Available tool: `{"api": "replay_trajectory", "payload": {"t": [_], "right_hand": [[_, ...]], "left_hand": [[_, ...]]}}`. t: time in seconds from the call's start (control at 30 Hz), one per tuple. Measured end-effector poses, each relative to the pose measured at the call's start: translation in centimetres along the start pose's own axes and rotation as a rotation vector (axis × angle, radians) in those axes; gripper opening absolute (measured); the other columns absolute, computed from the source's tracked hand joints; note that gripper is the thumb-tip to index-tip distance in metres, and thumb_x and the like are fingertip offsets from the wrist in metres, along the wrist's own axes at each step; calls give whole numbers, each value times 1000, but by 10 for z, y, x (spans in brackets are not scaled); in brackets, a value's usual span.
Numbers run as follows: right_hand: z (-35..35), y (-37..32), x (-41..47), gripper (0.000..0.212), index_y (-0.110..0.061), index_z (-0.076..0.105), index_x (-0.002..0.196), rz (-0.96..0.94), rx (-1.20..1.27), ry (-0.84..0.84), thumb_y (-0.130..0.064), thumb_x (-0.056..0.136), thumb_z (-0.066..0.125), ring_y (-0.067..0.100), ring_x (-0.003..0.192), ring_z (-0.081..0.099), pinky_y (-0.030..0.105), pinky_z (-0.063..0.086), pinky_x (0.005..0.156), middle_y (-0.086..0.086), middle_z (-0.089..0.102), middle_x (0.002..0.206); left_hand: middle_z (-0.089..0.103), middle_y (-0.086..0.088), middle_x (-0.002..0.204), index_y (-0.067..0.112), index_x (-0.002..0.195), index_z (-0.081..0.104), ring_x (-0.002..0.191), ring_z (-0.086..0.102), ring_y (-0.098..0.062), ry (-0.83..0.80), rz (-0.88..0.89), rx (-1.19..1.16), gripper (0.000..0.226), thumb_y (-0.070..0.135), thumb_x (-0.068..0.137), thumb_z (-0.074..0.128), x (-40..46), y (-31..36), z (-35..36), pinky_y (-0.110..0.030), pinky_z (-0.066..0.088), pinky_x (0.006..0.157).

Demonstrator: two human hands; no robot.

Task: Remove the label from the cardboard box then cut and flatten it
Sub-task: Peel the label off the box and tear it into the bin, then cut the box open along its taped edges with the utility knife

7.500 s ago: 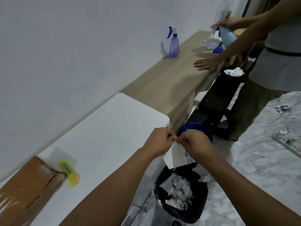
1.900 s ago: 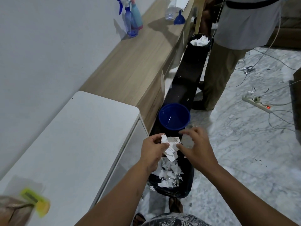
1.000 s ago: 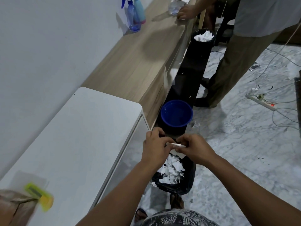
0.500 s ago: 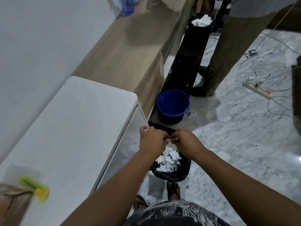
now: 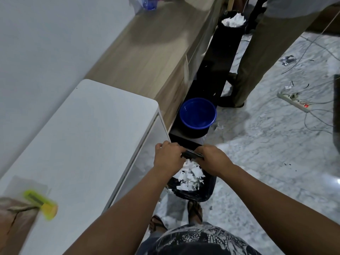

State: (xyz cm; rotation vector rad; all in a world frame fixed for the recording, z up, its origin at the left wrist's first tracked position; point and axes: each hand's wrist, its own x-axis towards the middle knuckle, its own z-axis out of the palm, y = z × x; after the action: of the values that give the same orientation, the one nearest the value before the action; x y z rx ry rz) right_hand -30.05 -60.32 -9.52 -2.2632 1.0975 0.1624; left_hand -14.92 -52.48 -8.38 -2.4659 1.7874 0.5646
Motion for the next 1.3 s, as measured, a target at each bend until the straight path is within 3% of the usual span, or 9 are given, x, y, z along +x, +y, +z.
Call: {"api": "replay_trajectory", "payload": {"t": [0.3,0.53,0.7,0.87,1.0,1.17,1.23,1.3], "right_hand": [[15,0,-5,34,-21,64,120,31,26,-62,-24,86,61,25,107,60,35,51,84,4,64,117],[3,-39,14,29,-28,65,117,-146,35,4,-27,88,59,15,98,64,23,43,70,-5,65,110],[-9,-109,43,33,-24,62,125,-379,95,19,-27,92,60,12,106,62,24,48,90,-6,65,119],[4,-202,56,27,-29,63,119,-568,124,-27,-24,92,60,9,92,61,28,51,84,-10,65,113],[29,-271,45,25,-31,63,115,-689,94,-96,-26,91,59,8,91,62,28,52,81,-14,64,108],[76,-337,21,22,-34,63,111,-772,75,-218,-26,90,59,8,89,61,27,49,78,-15,62,103],[96,-357,13,23,-32,63,111,-781,73,-263,-26,90,60,9,88,62,27,49,78,-13,62,103],[116,-373,8,25,-29,63,114,-770,45,-288,-26,89,60,10,87,62,29,51,80,-11,63,102]], "left_hand": [[69,4,116,32,122,68,113,52,-26,-32,-21,-87,34,39,89,63,-10,-10,6,-39,42,92],[70,3,120,30,122,69,115,56,-25,117,-101,-282,32,35,90,63,-28,-28,-26,-39,45,97],[68,6,125,29,127,67,120,54,-19,326,-285,-405,36,36,93,61,-64,-73,-63,-37,45,102],[68,12,124,31,127,65,123,50,-15,511,-484,-427,34,36,94,59,-125,-125,-91,-29,42,102],[67,13,123,32,126,65,122,50,-16,603,-654,-438,32,37,94,57,-187,-168,-92,-31,41,103],[66,13,125,31,124,66,119,55,-9,664,-845,-481,31,33,95,58,-274,-216,-76,-21,39,97],[66,14,125,33,120,68,115,59,-11,670,-925,-447,29,33,93,59,-309,-232,-70,-24,43,95],[64,11,126,33,119,67,121,56,-16,637,-1014,-361,30,34,90,58,-341,-250,-55,-32,36,105]]}}
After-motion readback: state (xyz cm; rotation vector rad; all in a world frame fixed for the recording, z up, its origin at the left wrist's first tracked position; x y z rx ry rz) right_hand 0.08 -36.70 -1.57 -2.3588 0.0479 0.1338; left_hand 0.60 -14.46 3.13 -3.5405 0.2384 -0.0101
